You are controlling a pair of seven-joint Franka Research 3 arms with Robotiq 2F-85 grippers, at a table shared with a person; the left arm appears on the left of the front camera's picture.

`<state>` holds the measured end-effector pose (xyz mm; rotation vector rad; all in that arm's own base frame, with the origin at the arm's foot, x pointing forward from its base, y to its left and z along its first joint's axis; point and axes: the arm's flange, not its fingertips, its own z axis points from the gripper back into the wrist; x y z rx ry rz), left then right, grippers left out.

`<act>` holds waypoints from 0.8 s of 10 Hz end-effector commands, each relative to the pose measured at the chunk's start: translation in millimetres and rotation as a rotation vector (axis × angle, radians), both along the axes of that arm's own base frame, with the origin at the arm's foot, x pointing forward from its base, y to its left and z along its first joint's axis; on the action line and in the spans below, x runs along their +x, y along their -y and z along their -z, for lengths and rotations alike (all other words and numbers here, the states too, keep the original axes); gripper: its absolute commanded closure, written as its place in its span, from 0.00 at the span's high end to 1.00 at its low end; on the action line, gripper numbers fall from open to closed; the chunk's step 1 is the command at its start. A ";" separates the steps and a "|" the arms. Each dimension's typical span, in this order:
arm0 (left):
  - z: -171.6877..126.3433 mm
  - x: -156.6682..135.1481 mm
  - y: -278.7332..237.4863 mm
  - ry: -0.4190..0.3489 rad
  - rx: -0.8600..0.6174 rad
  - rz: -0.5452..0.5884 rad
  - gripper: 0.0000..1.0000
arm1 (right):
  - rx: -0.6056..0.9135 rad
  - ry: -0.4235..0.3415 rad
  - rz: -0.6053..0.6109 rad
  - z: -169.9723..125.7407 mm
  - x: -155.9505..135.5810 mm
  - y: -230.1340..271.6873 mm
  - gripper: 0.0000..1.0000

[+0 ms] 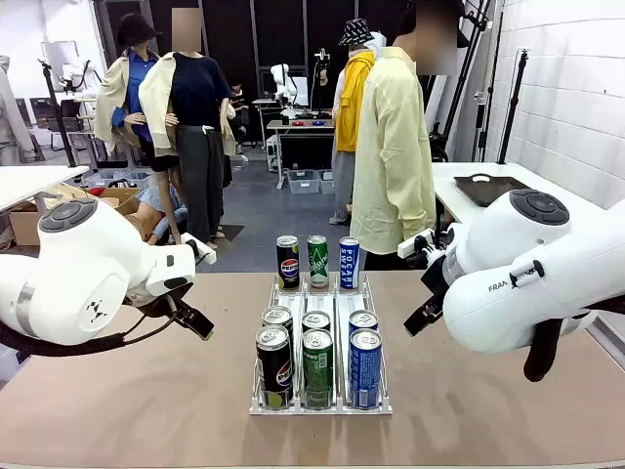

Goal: Retrieve and hand over the desired beverage to the person.
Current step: Pick up a can of the same type that the person held from the Automatic Can Dispenser.

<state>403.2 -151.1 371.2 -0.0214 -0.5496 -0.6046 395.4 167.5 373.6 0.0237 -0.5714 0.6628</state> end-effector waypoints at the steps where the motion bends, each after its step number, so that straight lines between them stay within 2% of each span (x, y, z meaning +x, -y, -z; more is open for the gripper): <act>1: 0.0 0.0 0.0 0.000 0.000 0.000 1.00 | 0.000 0.000 0.000 0.0 0.0 0.0 1.00; 8: 0.0 0.0 0.0 0.000 0.000 0.000 1.00 | 0.000 0.000 0.000 0.0 0.0 0.0 1.00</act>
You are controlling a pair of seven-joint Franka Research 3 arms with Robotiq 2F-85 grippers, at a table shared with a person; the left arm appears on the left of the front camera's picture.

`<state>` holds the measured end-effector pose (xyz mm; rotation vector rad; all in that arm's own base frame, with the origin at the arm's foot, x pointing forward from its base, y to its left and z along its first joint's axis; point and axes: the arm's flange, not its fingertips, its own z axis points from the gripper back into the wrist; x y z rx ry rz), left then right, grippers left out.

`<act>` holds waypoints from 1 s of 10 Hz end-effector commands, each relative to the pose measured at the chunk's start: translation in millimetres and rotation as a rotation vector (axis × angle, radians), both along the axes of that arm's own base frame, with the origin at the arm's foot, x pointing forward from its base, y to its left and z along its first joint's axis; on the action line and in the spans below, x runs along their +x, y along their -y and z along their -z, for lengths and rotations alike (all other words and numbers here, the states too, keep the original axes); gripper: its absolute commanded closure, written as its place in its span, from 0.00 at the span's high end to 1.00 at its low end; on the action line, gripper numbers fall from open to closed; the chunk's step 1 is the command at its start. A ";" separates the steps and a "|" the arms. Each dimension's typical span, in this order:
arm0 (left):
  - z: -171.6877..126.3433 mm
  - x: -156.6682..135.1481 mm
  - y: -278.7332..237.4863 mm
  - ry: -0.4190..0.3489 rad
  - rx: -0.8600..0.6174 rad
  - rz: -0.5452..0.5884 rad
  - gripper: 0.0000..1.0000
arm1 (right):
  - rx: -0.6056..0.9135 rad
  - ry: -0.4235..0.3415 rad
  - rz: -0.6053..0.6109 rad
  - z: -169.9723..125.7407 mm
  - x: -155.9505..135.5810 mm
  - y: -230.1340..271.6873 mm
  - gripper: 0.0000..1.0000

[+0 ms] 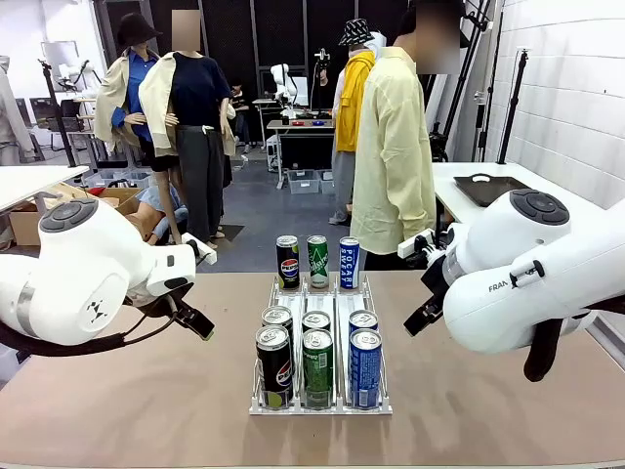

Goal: Retrieve and hand over the desired beverage to the person.
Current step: Pick up a can of the same type that the person held from the Automatic Can Dispenser.

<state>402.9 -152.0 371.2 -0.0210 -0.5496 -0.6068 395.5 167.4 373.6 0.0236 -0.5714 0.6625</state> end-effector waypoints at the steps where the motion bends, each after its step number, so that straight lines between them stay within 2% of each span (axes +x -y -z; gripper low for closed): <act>1: 0.0 0.3 -0.9 0.000 -0.001 -0.002 1.00 | 0.000 0.000 0.000 0.0 0.0 -0.1 1.00; 10: 0.0 0.3 -0.9 0.000 -0.001 -0.002 1.00 | 0.000 0.000 0.000 0.0 0.0 -0.1 1.00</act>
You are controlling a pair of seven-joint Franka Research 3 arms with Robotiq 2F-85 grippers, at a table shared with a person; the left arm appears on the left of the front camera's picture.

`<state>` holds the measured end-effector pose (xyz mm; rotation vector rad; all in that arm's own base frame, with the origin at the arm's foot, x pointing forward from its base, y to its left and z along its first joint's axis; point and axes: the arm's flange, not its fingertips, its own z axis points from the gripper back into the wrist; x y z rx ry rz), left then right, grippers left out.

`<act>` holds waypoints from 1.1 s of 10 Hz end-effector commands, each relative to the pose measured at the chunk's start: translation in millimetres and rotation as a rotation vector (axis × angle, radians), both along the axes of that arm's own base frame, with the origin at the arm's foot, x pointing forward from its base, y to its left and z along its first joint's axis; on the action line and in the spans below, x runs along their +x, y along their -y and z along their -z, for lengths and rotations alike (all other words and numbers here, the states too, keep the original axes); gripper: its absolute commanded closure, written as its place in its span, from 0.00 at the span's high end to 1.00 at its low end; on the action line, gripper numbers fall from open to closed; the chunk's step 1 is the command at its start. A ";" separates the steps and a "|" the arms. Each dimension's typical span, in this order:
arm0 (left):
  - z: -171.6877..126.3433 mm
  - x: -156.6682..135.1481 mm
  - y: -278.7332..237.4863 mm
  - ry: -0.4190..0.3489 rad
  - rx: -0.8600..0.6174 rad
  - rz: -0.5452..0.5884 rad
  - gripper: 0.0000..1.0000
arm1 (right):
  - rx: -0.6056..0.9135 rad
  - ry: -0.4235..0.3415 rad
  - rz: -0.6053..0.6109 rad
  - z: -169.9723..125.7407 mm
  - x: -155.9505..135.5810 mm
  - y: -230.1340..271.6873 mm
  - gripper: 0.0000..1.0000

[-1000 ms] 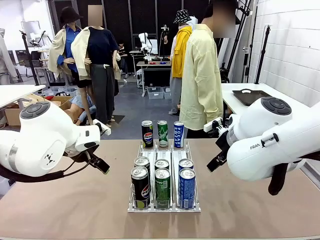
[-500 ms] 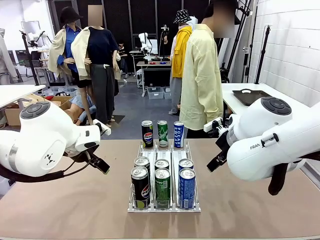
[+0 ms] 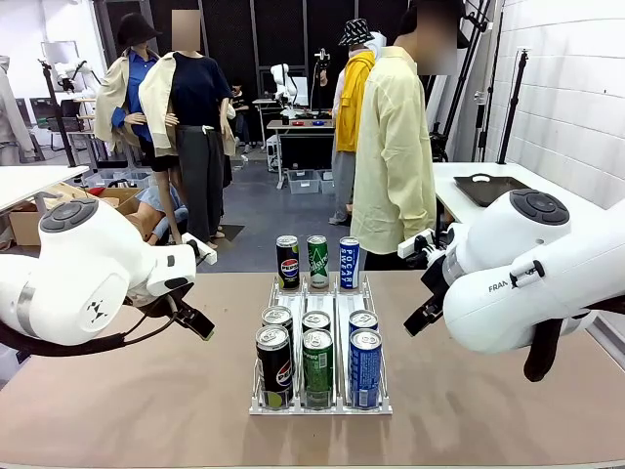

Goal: Retrieve and hand over the desired beverage to the person.
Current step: Pick up a can of the same type that the person held from the Automatic Can Dispenser.

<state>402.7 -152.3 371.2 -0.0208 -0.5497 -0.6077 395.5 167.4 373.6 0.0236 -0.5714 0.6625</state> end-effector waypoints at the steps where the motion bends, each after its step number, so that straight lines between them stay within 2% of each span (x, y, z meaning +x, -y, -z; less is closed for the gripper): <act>1: -0.1 0.4 -1.2 0.000 -0.001 -0.003 1.00 | 0.000 0.000 0.000 0.0 0.0 -0.1 1.00; 2: 0.0 0.0 0.0 0.000 0.000 0.000 1.00 | 0.000 0.000 0.000 0.0 0.0 0.0 1.00; 3: -13.1 5.0 -5.5 -0.021 -0.015 0.015 1.00 | 0.028 -0.003 0.005 -14.1 3.6 5.6 1.00; 4: -29.5 11.2 -14.8 -0.030 -0.040 0.001 1.00 | 0.050 -0.041 0.031 -27.8 7.8 10.6 1.00; 6: -69.7 29.8 -41.0 -0.114 -0.164 -0.013 1.00 | 0.111 -0.113 0.088 -63.2 20.1 27.0 1.00; 7: -88.9 36.9 -52.0 -0.159 -0.201 0.013 1.00 | 0.140 -0.213 0.106 -79.3 28.5 37.1 1.00; 8: -110.9 38.9 -65.1 -0.209 -0.279 0.016 1.00 | 0.235 -0.254 0.164 -94.5 37.5 47.4 1.00; 9: -126.0 44.3 -80.7 -0.321 -0.362 0.049 1.00 | 0.335 -0.286 0.161 -110.4 42.8 64.8 1.00; 11: -134.5 42.4 -108.1 -0.399 -0.511 0.109 1.00 | 0.550 -0.351 0.131 -130.3 44.9 96.9 1.00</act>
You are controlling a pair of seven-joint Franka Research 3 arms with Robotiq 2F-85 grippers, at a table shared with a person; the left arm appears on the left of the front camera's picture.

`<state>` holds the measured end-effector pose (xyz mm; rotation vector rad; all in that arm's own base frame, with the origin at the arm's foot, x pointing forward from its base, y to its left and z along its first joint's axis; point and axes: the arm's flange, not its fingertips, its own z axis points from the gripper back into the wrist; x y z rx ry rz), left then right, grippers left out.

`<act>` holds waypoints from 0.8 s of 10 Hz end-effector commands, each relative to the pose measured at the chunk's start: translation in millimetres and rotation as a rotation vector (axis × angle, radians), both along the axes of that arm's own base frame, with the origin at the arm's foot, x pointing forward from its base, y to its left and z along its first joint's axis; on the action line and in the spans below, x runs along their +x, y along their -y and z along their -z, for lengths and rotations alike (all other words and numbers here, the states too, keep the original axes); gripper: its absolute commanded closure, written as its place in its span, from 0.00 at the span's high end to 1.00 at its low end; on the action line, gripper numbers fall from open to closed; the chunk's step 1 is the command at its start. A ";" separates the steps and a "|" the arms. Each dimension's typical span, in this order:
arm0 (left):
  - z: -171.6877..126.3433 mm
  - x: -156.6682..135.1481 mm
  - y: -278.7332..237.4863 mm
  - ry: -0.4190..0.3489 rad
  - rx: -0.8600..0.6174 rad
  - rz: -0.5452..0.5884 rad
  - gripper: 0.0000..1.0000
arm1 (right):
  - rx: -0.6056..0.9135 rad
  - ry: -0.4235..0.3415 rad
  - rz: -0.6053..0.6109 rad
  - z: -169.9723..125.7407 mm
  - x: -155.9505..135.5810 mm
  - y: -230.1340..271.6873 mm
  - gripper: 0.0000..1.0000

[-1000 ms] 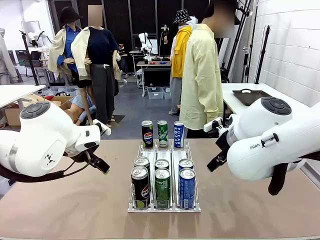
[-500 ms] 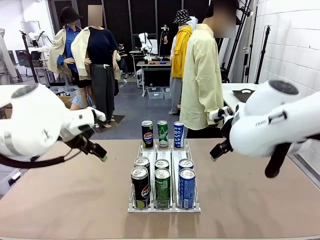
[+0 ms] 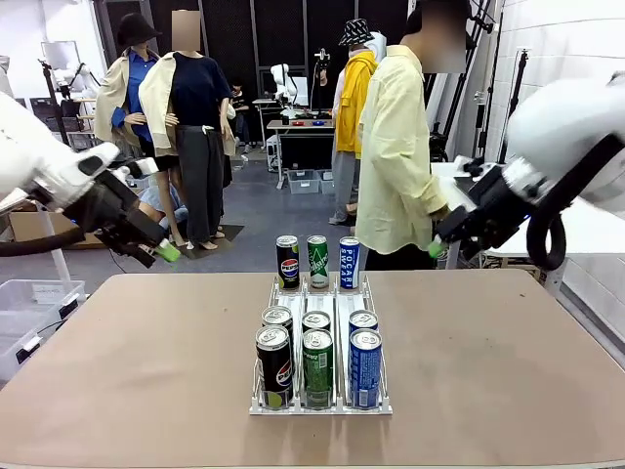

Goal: Retrieve and hand over the desired beverage to the person.
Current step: Pick up a can of the same type that the person held from the Automatic Can Dispenser.

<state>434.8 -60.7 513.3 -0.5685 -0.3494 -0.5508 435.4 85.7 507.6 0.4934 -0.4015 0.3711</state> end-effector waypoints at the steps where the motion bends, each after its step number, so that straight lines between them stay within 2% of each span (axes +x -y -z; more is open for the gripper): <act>1: 3.9 8.0 -30.9 -0.087 -0.148 0.060 1.00 | 0.245 -0.037 -0.034 -4.6 4.1 33.4 1.00; 2: 3.2 5.6 -46.4 -0.071 -0.254 0.055 1.00 | 0.352 -0.043 -0.053 -9.5 1.5 51.2 1.00; 4: 8.6 -4.3 -86.3 -0.035 -0.448 -0.050 1.00 | 0.523 -0.015 -0.039 -4.8 -8.4 84.3 1.00; 6: 16.7 -23.9 -119.4 0.022 -0.546 -0.137 1.00 | 0.644 0.018 -0.042 14.0 -17.7 108.6 1.00; 8: 32.9 -34.6 -150.8 0.017 -0.644 -0.207 1.00 | 0.766 0.059 -0.031 36.0 -29.4 139.5 1.00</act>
